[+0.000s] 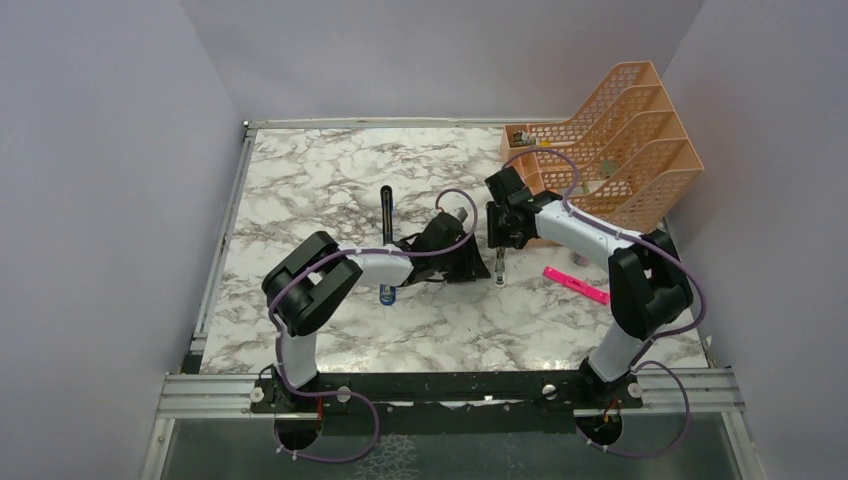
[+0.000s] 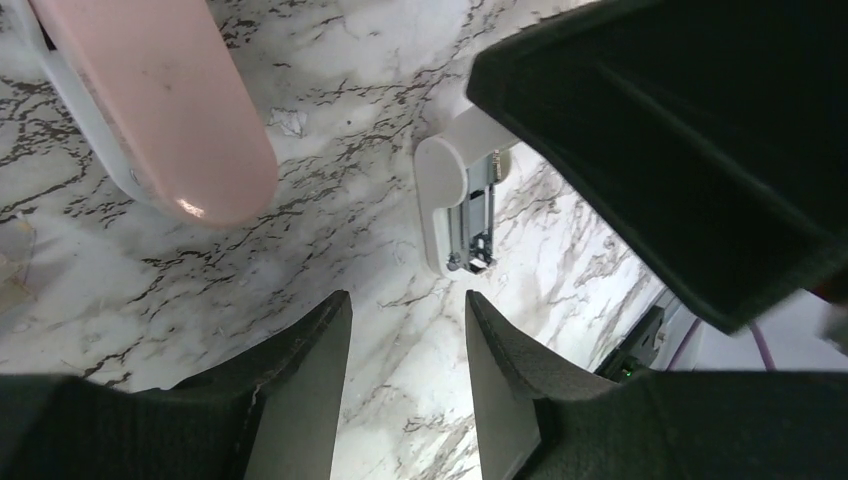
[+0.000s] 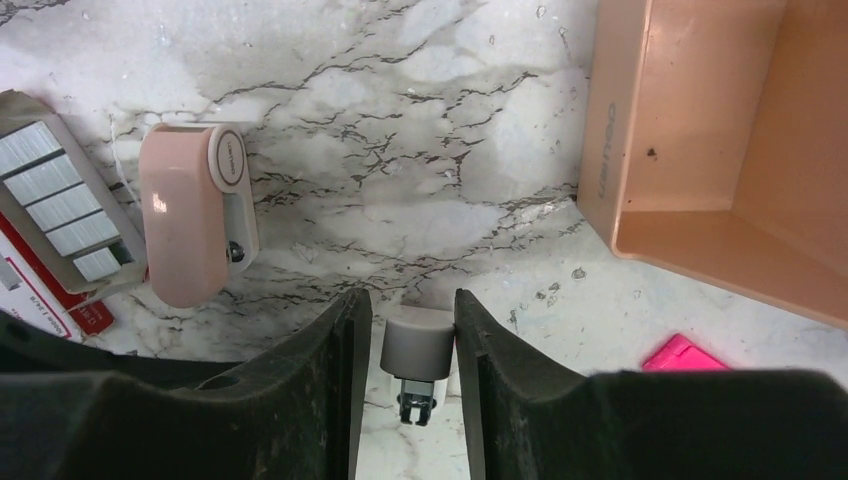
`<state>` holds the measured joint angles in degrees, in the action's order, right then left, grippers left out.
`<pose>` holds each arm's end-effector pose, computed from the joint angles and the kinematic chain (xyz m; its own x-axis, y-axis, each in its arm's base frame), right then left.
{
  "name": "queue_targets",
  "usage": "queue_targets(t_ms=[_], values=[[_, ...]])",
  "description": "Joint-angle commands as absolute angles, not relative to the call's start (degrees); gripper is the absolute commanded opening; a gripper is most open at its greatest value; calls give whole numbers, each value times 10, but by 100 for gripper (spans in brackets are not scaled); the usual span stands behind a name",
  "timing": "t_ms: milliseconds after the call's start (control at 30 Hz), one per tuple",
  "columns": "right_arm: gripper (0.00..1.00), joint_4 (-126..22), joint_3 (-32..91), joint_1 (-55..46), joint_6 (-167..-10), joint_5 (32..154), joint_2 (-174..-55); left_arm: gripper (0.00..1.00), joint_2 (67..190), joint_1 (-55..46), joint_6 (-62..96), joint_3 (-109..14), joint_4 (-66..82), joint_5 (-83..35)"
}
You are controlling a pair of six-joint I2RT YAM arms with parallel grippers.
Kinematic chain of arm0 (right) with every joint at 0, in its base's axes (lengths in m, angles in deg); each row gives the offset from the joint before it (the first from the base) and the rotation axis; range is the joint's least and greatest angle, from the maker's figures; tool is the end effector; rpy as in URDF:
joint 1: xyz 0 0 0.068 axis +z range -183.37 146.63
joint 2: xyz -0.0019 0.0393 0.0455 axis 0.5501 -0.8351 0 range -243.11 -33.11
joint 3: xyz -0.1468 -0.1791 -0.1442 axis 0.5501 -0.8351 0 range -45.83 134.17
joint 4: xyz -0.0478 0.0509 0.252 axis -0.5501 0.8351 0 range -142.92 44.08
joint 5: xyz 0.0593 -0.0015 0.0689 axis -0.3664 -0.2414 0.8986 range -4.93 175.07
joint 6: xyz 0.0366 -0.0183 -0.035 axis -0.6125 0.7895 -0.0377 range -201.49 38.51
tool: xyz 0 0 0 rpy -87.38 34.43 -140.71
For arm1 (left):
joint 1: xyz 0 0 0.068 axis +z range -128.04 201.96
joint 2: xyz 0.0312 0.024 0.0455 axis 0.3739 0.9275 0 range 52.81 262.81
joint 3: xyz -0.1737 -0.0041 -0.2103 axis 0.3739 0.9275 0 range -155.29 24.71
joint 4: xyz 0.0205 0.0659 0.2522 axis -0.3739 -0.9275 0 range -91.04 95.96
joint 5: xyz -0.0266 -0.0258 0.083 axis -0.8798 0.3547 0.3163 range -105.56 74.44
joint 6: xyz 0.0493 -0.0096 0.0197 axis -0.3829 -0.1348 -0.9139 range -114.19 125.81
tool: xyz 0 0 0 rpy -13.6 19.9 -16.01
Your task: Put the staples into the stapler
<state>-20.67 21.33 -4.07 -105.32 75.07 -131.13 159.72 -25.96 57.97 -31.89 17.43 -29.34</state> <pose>0.3060 0.1646 0.2036 -0.8784 -0.0366 -0.4764 -0.0639 0.9971 0.0412 0.2511 -0.2906 0.1477 -0.9253 -0.1199 -0.3598 0.1864 0.6823 -0.7069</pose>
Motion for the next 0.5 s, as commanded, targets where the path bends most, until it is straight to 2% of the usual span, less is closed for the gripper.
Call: queue_targets(t_ms=[0,100,333,467], values=[[40,-205,201,-39,-1045,774,-1284,48,1616,-268,587,-338,193,-301],[38,-205,199,-39,-1045,778,-1276,47,1624,-271,591,-347,189,-300],[38,-209,195,-39,-1039,786,-1267,29,1645,-274,589,-374,162,-290],[38,-216,188,-39,-1031,793,-1262,27,1648,-275,586,-380,146,-275]])
